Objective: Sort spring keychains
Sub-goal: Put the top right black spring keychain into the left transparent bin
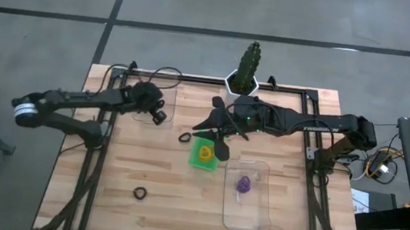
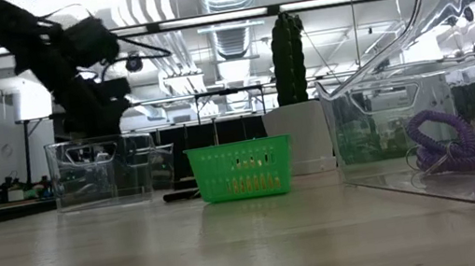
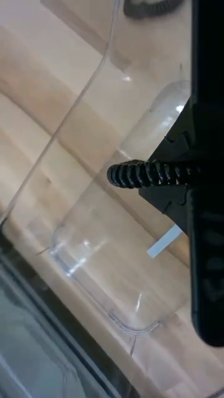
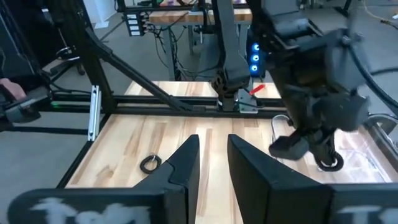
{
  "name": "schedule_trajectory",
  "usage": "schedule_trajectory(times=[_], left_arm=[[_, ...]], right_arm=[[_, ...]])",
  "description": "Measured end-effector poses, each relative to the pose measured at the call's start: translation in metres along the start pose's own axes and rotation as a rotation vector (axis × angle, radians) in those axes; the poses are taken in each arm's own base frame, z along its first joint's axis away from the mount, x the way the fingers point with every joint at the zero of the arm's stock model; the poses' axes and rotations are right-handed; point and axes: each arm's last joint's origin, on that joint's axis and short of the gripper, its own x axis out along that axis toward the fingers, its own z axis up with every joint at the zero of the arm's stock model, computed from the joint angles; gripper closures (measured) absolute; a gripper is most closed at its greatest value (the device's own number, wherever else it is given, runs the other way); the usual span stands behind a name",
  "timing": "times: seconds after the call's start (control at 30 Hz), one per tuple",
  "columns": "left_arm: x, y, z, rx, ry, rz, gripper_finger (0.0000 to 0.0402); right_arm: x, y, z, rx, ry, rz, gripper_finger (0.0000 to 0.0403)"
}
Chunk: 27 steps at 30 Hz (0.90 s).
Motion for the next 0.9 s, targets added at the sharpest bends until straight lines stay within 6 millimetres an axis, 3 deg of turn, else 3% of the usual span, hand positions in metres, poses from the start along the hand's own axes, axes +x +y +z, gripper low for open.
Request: schedule_trajectory(times=[0.37,0.9], left_arm=[[0.02,-0.006,0.037,0.137,0.254,-0.029,0.0384],[0.025,0.014,0.04,0.057,0.301,-0.088,0.0373]], right_arm=[[0.0,0.006,-0.005,0.034,0.055,0.013,0.0322],[0.001,0.012,-0.008,0.046,0.063,0.028,0.0332]])
